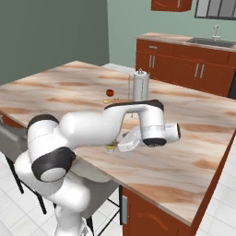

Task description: Move the mustard and mayonnaise from the cabinet to the dining counter.

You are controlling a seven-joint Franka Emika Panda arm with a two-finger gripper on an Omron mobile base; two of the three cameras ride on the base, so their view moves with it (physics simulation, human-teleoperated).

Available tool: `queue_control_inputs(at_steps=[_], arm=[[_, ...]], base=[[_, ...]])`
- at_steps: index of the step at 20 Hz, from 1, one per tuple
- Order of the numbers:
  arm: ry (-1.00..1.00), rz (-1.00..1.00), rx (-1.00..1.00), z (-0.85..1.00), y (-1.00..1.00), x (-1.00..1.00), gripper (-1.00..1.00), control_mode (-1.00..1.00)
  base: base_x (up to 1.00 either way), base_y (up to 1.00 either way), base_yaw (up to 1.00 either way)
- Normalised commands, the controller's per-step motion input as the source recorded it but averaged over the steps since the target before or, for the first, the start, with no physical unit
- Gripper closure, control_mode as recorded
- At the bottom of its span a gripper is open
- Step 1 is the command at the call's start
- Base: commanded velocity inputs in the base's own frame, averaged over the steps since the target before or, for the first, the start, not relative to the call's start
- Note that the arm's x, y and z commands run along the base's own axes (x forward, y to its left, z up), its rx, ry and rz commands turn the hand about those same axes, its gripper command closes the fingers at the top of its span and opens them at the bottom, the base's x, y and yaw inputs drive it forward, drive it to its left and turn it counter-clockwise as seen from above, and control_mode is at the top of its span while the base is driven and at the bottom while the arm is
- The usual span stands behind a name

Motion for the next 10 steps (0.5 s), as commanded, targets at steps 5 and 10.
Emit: queue_control_inputs(at_steps=[5, 10], arm=[[0.11, -0.15, -0.29, 0.34, 0.04, -0.44, -1.0, -1.0], [0.08, -0.32, -0.2, 0.25, 0.03, -0.43, -1.0, -1.0]], base=[[0.0, 0.0, 0.0], [0.0, 0.0, 0.0]])
